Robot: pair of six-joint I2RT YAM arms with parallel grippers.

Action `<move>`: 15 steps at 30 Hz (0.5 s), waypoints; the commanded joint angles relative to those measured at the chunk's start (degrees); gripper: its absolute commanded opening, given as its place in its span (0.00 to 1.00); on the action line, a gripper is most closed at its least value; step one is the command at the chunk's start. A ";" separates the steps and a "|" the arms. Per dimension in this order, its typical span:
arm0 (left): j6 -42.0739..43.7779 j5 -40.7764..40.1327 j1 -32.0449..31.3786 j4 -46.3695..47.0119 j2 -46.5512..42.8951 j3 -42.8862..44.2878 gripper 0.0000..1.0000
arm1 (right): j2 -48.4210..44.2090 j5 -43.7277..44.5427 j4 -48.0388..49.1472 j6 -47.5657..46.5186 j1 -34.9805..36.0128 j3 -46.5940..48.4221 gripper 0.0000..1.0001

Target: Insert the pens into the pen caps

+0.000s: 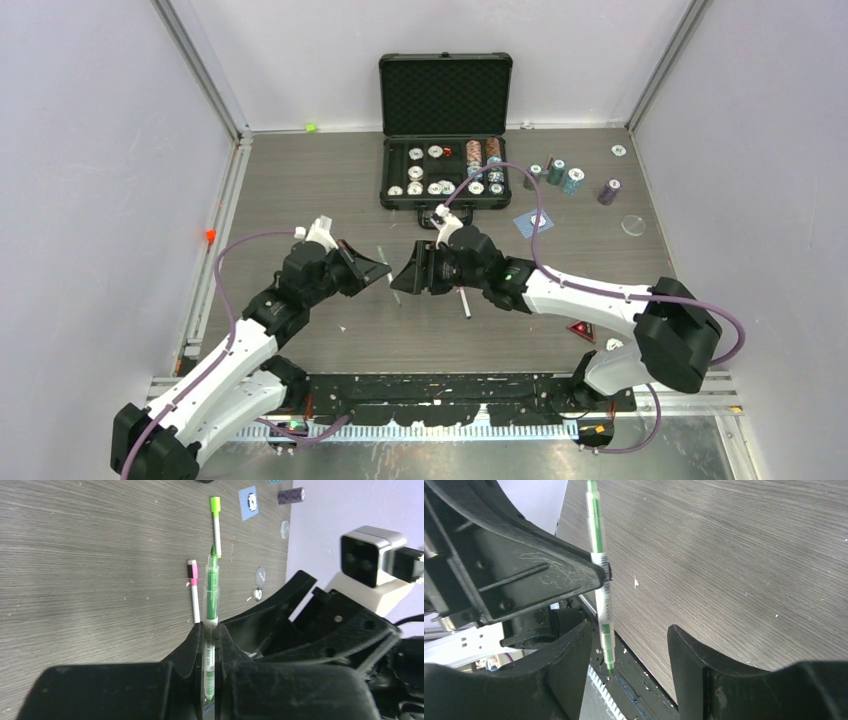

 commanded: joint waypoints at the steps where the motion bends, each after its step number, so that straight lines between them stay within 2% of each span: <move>1: -1.09 1.50 -0.30 3.88 -1.66 1.51 0.00 | 1.16 -2.03 4.70 0.90 0.46 2.20 0.60; 9: -1.22 2.56 -0.30 4.98 -2.05 0.90 0.00 | 3.34 -2.18 5.18 0.98 1.43 4.12 0.50; 13: -1.34 2.69 -0.30 5.32 -2.86 0.33 0.00 | 4.25 -2.07 5.54 0.99 1.51 4.90 0.37; 15: -1.28 2.62 -0.30 5.45 -3.45 -0.04 0.00 | 4.76 -2.42 6.15 0.94 1.57 5.30 0.22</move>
